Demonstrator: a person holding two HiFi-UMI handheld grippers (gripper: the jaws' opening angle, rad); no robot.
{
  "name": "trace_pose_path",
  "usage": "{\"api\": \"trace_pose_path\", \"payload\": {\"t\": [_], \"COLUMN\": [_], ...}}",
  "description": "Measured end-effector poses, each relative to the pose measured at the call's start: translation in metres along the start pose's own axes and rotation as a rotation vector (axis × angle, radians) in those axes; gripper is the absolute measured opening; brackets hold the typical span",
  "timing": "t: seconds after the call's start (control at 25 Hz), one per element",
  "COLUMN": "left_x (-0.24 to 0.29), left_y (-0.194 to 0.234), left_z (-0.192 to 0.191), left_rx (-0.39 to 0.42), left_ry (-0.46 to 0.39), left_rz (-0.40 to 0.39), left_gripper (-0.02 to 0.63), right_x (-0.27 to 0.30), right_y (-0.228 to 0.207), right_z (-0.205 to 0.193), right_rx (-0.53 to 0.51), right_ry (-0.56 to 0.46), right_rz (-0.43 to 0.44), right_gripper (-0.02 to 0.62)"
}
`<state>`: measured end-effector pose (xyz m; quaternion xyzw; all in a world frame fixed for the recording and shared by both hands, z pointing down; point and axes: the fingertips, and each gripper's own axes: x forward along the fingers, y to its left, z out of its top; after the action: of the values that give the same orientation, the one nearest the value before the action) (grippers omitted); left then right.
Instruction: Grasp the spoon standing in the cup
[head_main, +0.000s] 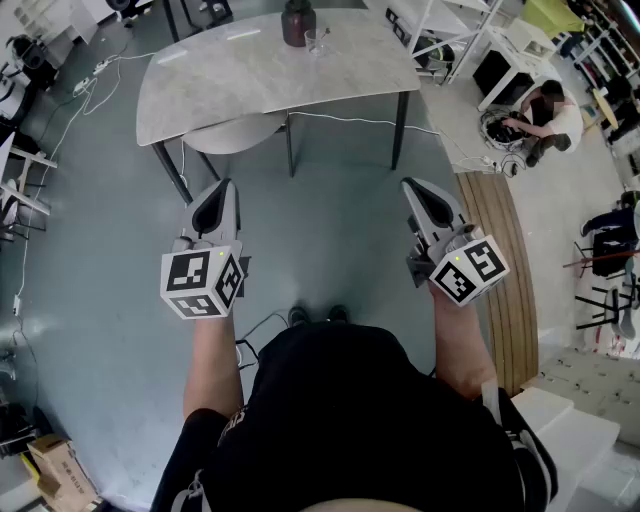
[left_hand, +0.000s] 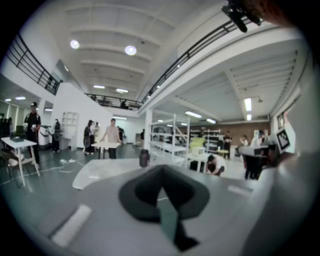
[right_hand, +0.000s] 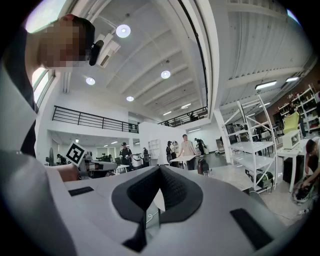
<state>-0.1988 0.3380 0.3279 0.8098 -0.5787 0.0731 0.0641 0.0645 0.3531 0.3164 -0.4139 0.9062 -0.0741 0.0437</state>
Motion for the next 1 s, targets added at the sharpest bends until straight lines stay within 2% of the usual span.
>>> {"api": "trace_pose_path", "payload": {"t": [0.32,0.52,0.68,1.0], "left_x": [0.002,0.009,0.007,0.002], "left_y": [-0.023,-0.042,-0.058,-0.082], "left_z": [-0.008,0.011,0.022,-0.019], "left_rx": [-0.049,0.040,0.050,0.005], "left_ry": [-0.003,-0.026,-0.058,0.035], "left_rz": [-0.007,-0.022,-0.004,-0.017], "left_gripper": [0.008,0.008,0.008,0.008], "right_x": [-0.008,-0.029,-0.050,-0.072], "right_y": [0.007,0.012,0.009,-0.008], "right_z": [0.005,0.012,0.015,-0.017], "right_rx": [0.001,0.028,0.063,0.158], "right_ry": [-0.010,-0.027,-0.062,-0.004], "right_rz": [0.017,0.090,0.123,0.087], "right_gripper": [-0.009,-0.009,-0.008,-0.006]}}
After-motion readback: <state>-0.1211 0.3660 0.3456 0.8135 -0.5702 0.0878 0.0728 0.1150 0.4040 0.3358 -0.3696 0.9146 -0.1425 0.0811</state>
